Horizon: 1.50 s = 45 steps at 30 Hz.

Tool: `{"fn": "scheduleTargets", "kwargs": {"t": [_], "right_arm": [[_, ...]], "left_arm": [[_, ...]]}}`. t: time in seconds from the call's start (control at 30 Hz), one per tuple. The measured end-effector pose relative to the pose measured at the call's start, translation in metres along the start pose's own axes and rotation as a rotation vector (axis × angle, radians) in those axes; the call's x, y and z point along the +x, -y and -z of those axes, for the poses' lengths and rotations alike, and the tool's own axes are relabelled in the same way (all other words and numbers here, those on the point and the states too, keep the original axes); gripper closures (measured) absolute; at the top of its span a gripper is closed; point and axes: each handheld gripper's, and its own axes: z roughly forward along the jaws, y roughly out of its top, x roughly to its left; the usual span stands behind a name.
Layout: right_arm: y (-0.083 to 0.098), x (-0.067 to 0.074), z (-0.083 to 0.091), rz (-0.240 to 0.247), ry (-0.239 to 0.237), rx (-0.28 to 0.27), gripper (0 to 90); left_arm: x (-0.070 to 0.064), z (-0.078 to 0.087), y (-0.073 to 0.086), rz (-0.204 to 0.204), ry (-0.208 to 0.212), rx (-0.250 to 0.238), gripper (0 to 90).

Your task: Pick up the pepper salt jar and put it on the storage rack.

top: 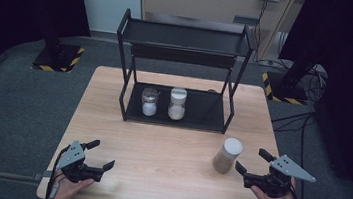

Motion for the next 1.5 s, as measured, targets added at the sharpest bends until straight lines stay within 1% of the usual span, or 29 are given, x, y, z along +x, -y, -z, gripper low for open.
{"fn": "scheduleTargets", "kwargs": {"t": [0.27, 0.43, 0.77, 0.9, 1.13, 1.23, 1.37, 1.5], "right_arm": [[-0.008, -0.005, -0.015, -0.009, -0.026, 0.021, 4.5], [-0.012, -0.006, -0.028, -0.008, -0.040, 0.047, 4.8], [-0.013, -0.007, -0.053, -0.008, -0.048, 0.087, 6.6], [-0.013, -0.007, -0.062, -0.007, -0.045, 0.102, 10.0], [-0.008, -0.009, -0.072, -0.006, -0.035, 0.127, 21.2], [-0.007, -0.009, -0.073, 0.002, -0.032, 0.133, 31.7], [-0.008, -0.007, -0.072, 0.021, -0.021, 0.135, 33.2], [-0.010, -0.006, -0.073, 0.019, -0.017, 0.140, 33.4]], "left_arm": [[0.000, 0.000, 0.000, -0.002, 0.001, 0.001, 6.4], [0.000, 0.000, 0.000, -0.002, 0.001, 0.001, 6.4], [0.000, 0.000, 0.000, -0.004, 0.002, 0.002, 6.7], [0.000, 0.000, 0.000, -0.003, 0.002, 0.000, 6.6], [0.000, 0.000, 0.000, -0.003, 0.003, -0.003, 6.5], [0.000, 0.000, 0.000, -0.002, 0.001, -0.002, 6.4], [0.000, 0.000, 0.000, 0.003, -0.002, -0.004, 5.9], [0.000, 0.001, 0.001, 0.003, 0.000, -0.008, 5.7]]}}
